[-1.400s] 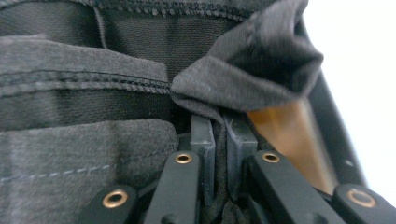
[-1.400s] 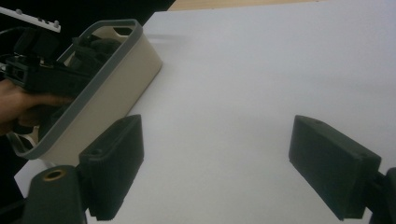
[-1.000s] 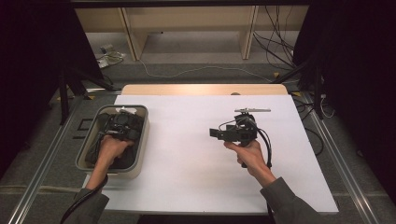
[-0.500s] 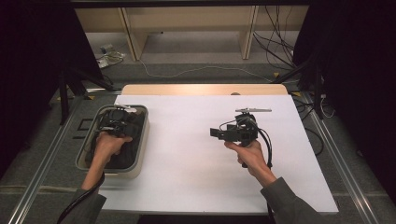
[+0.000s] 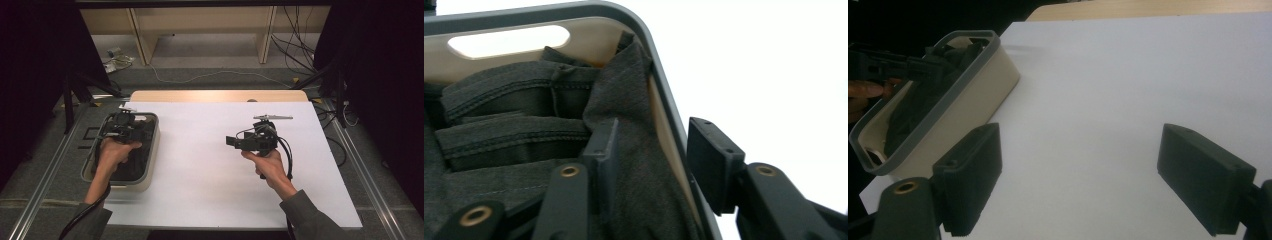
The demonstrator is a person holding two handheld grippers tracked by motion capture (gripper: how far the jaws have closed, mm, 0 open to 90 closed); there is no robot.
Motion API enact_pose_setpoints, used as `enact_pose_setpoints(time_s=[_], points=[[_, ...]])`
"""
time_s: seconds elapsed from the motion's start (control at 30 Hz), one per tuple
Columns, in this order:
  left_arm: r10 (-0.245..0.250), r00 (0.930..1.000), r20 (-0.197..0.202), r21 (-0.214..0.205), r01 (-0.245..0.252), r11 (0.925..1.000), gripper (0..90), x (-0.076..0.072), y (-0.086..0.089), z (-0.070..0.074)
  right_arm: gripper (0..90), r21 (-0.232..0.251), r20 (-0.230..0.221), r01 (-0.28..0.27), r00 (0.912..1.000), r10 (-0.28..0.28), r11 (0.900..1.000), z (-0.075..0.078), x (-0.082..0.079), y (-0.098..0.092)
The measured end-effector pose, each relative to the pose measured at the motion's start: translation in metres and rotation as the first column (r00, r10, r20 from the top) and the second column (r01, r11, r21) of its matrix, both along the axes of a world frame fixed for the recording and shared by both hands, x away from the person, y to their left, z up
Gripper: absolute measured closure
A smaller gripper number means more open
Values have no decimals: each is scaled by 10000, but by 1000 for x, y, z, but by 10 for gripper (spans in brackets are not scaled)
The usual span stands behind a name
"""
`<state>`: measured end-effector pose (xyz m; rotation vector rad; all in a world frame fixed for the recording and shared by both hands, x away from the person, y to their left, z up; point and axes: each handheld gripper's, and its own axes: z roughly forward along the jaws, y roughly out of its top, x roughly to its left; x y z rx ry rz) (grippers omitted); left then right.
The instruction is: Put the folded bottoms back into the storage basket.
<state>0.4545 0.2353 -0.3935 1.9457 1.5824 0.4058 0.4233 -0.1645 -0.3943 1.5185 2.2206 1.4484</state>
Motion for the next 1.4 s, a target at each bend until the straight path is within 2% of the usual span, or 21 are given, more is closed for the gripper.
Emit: enact_pose_setpoints(time_s=[0.17, 0.37, 0.63, 0.83, 0.87, 1.03, 1.17, 1.4], points=[[-147, 9999, -79, -108, 146, 9998, 460, 0, -1, 0, 188, 38, 42, -28, 10000, 28, 10000, 2, -1, -1], [-244, 9997, 89, -182, 246, 9995, 358, -1, -7, 3, 188, 51, 92, 11, 10000, -11, 10000, 3, -1, -2], [-529, 9974, 481, -467, 551, 9974, 310, -5, -17, 9, 187, 5, 267, -36, 9996, 36, 10000, 5, -4, -4], [-833, 9933, 803, -584, 881, 9944, 290, -9, -28, 10, 185, -90, 388, -109, 9992, 113, 9999, 6, -7, -4], [-934, 9919, 860, -458, 976, 9942, 283, -10, -31, 9, 185, -111, 449, -105, 9989, 110, 9999, 7, -8, -4], [-1254, 9851, 1176, -716, 1343, 9883, 263, -15, -41, 7, 185, -128, 665, -142, 9977, 151, 9998, 8, -12, -6], [-1545, 9778, 1412, -762, 1663, 9831, 258, -19, -48, 7, 182, -158, 908, -253, 9955, 266, 9996, 9, -16, -6], [-1691, 9664, 1937, -1325, 1965, 9715, 252, -26, -58, 8, 182, 23, 1082, -452, 9931, 447, 9990, 8, -24, -7]])
